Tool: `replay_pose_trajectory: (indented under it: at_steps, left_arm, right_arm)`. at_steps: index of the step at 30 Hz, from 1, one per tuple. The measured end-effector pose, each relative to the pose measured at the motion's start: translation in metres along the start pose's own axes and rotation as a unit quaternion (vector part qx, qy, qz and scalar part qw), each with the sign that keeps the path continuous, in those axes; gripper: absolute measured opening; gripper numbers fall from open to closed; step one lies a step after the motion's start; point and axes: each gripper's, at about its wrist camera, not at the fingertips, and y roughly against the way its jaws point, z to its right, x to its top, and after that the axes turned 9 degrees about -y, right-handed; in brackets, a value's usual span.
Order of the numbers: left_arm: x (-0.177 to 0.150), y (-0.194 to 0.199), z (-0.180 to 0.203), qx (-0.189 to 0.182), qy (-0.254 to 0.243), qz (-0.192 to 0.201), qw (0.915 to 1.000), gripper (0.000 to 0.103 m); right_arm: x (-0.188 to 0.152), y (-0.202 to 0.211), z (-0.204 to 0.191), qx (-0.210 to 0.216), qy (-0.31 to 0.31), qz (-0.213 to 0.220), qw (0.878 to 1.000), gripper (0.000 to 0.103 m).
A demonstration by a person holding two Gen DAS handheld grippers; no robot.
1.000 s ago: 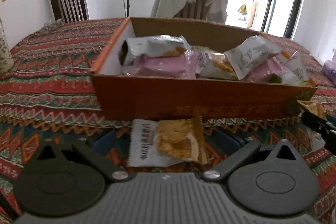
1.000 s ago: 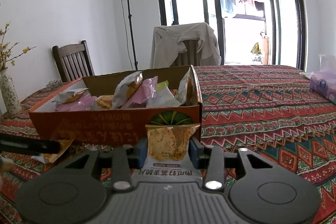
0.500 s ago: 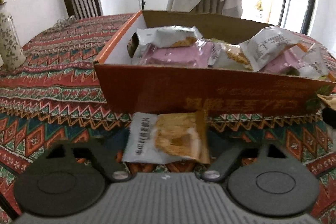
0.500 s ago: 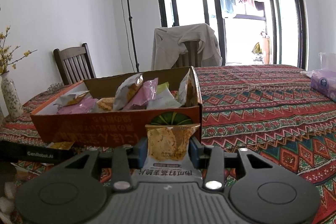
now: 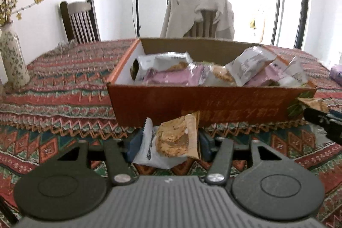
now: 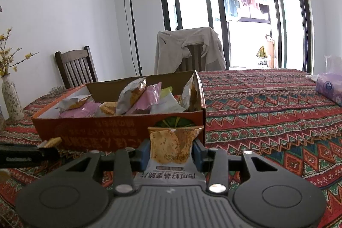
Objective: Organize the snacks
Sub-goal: 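Grasp a second cracker packet with the left tool while the right holds its packet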
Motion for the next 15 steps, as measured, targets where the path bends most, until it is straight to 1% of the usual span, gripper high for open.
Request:
replay_pose_trajectory:
  at_steps: [1, 6, 9, 10, 11, 12, 14, 15]
  left_arm:
    - [0.001, 0.002, -0.001, -0.003, 0.001, 0.004, 1.0000, 0.047]
    - [0.006, 0.019, -0.003, -0.016, 0.007, 0.034, 0.9993, 0.047]
    - [0.007, 0.024, -0.002, -0.021, 0.009, 0.042, 0.9989, 0.041]
    - [0.008, 0.025, -0.003, -0.024, 0.011, 0.044, 0.9987, 0.022]
    - [0.009, 0.027, -0.003, -0.026, 0.011, 0.044, 0.9986, 0.019]
    - [0.010, 0.028, -0.004, -0.032, 0.014, 0.047, 0.9983, 0.019]
    - [0.010, 0.034, -0.004, -0.032, 0.010, 0.059, 0.9977, 0.010]
    - [0.010, 0.036, -0.005, -0.032, 0.009, 0.065, 0.9973, 0.009]
  right_arm:
    - [0.000, 0.000, 0.000, 0.000, 0.000, 0.001, 1.000, 0.040]
    - [-0.001, 0.003, -0.002, -0.001, 0.005, 0.006, 1.000, 0.040]
    - [-0.001, 0.003, -0.001, -0.002, 0.003, 0.008, 1.000, 0.040]
    - [-0.001, 0.003, -0.001, -0.002, 0.003, 0.009, 1.000, 0.040]
    - [-0.001, 0.003, -0.001, -0.002, 0.003, 0.011, 1.000, 0.040]
    - [-0.001, 0.004, -0.001, -0.002, 0.004, 0.013, 1.000, 0.040]
    - [-0.002, 0.005, -0.002, -0.002, 0.007, 0.015, 1.000, 0.040]
    - [-0.002, 0.005, -0.002, -0.002, 0.008, 0.016, 1.000, 0.040]
